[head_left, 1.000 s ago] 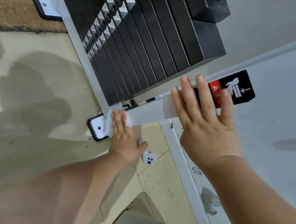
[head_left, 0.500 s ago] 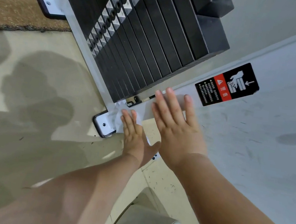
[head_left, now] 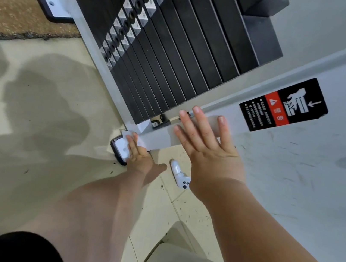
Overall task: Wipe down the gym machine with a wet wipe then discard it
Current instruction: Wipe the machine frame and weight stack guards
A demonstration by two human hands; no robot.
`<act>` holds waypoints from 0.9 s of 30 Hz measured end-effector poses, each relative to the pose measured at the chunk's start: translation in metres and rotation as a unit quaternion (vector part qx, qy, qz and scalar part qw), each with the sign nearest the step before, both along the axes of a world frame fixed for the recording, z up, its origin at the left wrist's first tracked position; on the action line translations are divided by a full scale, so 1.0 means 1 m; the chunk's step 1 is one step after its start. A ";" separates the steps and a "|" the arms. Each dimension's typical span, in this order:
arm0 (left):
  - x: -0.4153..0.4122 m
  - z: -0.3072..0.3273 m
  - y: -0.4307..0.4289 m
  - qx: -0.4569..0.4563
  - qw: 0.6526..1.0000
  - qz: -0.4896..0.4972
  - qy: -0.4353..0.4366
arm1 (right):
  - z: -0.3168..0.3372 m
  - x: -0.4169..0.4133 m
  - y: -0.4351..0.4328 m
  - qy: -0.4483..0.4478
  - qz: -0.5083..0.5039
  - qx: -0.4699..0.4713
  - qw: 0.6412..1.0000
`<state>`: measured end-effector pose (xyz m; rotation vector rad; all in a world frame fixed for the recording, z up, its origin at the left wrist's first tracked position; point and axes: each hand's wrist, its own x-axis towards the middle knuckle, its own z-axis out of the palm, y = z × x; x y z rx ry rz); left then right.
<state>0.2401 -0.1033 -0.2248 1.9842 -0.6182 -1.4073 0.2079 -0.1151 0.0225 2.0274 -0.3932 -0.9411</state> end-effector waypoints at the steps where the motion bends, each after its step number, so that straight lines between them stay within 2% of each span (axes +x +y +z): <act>1: 0.000 0.002 0.001 -0.001 1.000 0.004 0.007 | 0.000 -0.001 -0.001 -0.004 -0.001 -0.003 1.000; 3: -0.002 0.011 0.005 -0.020 1.000 0.004 0.014 | 0.000 -0.002 -0.001 -0.008 -0.001 -0.002 1.000; 6: -0.014 0.031 0.012 -0.076 0.997 -0.014 -0.021 | 0.000 -0.003 -0.001 -0.022 -0.002 0.016 1.000; 13: -0.025 0.087 0.016 -0.160 0.983 -0.013 -0.094 | 0.025 -0.023 0.011 -0.113 0.007 0.034 0.993; 17: -0.036 0.116 0.015 -0.209 0.969 -0.004 -0.135 | 0.062 -0.046 0.019 -0.189 0.080 0.001 0.979; 20: -0.038 0.143 0.016 -0.275 0.944 -0.002 -0.183 | 0.098 -0.054 0.013 -0.272 0.113 -0.024 0.955; 24: -0.032 0.180 0.009 -0.370 0.896 0.003 -0.245 | 0.143 -0.059 -0.002 -0.287 0.133 -0.054 0.947; 27: -0.021 0.210 0.003 -0.406 0.868 0.004 -0.287 | 0.170 -0.061 -0.011 -0.292 0.157 -0.066 0.941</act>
